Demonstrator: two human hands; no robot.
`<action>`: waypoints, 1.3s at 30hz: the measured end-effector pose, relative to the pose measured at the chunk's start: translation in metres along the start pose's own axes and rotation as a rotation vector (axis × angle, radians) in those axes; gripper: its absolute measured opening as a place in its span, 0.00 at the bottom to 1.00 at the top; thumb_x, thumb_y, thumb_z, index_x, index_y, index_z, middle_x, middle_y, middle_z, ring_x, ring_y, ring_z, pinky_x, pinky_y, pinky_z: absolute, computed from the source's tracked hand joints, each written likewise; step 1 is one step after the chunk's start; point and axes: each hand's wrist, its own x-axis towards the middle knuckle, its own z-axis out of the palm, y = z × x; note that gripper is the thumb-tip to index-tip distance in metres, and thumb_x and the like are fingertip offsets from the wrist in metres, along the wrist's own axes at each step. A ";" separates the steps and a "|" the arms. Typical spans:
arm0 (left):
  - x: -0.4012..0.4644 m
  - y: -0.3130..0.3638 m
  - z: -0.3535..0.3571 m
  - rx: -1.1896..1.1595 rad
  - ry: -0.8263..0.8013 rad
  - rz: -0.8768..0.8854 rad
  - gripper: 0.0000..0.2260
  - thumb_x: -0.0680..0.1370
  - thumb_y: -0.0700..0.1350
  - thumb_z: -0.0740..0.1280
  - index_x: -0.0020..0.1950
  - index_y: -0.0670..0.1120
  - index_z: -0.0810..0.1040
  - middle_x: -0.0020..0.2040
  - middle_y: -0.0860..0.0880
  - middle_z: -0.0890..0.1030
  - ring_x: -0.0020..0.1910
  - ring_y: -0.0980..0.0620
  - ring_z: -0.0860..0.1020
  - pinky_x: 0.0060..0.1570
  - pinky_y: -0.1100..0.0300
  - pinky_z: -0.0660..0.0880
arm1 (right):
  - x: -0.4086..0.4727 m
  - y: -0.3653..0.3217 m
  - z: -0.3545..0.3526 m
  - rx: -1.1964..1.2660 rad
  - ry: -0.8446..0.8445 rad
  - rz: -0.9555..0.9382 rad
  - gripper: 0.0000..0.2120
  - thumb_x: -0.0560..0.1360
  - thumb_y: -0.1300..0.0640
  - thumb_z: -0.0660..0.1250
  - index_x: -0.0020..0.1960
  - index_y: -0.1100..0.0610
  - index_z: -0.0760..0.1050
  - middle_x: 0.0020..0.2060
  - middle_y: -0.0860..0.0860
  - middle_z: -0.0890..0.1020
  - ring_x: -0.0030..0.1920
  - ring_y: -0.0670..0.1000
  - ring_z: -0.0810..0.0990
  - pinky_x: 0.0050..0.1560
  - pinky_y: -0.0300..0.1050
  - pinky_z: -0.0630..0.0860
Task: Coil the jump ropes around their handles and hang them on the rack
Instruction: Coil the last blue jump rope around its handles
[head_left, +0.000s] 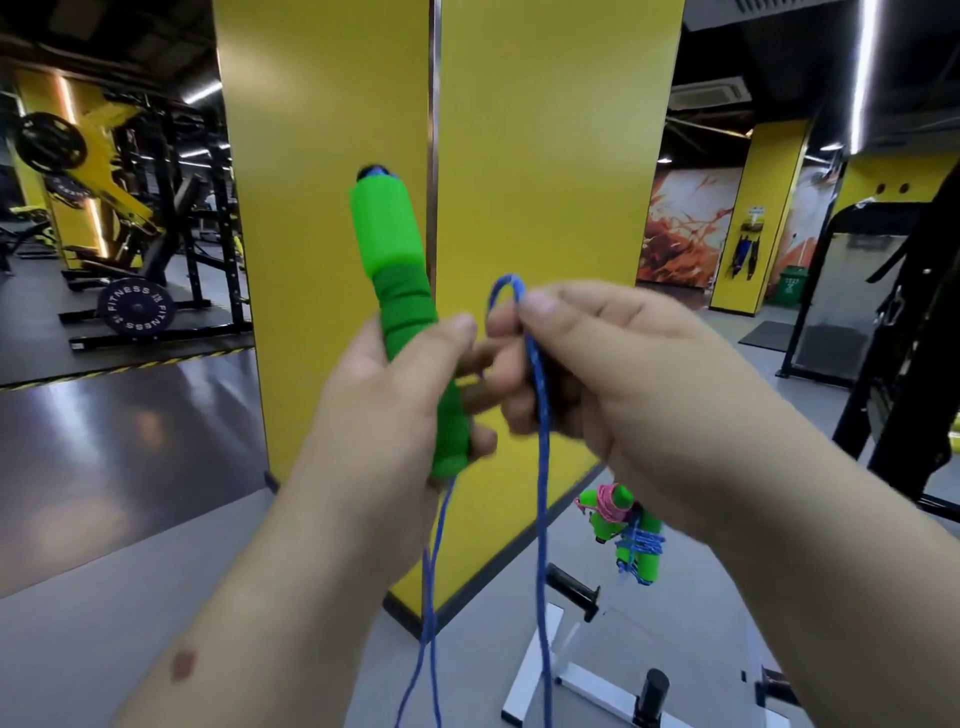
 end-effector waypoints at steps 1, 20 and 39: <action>-0.009 -0.006 -0.001 -0.006 -0.029 -0.031 0.06 0.83 0.43 0.64 0.58 0.44 0.77 0.40 0.49 0.85 0.38 0.48 0.86 0.24 0.62 0.69 | 0.007 -0.003 0.000 -0.053 0.061 -0.068 0.13 0.83 0.56 0.59 0.47 0.58 0.80 0.34 0.51 0.83 0.34 0.50 0.78 0.39 0.48 0.80; -0.027 -0.030 -0.004 -0.028 -0.177 -0.151 0.11 0.73 0.43 0.71 0.52 0.45 0.72 0.47 0.43 0.88 0.45 0.43 0.87 0.22 0.63 0.70 | 0.043 -0.008 0.001 0.312 0.079 -0.013 0.10 0.85 0.57 0.55 0.53 0.57 0.74 0.30 0.49 0.73 0.26 0.45 0.63 0.27 0.38 0.59; 0.014 0.005 -0.011 0.121 0.061 -0.054 0.02 0.81 0.45 0.69 0.49 0.49 0.78 0.46 0.49 0.84 0.43 0.52 0.84 0.25 0.63 0.72 | -0.004 0.024 -0.004 -0.185 0.065 0.031 0.09 0.79 0.44 0.65 0.50 0.49 0.77 0.39 0.50 0.83 0.37 0.49 0.81 0.42 0.49 0.75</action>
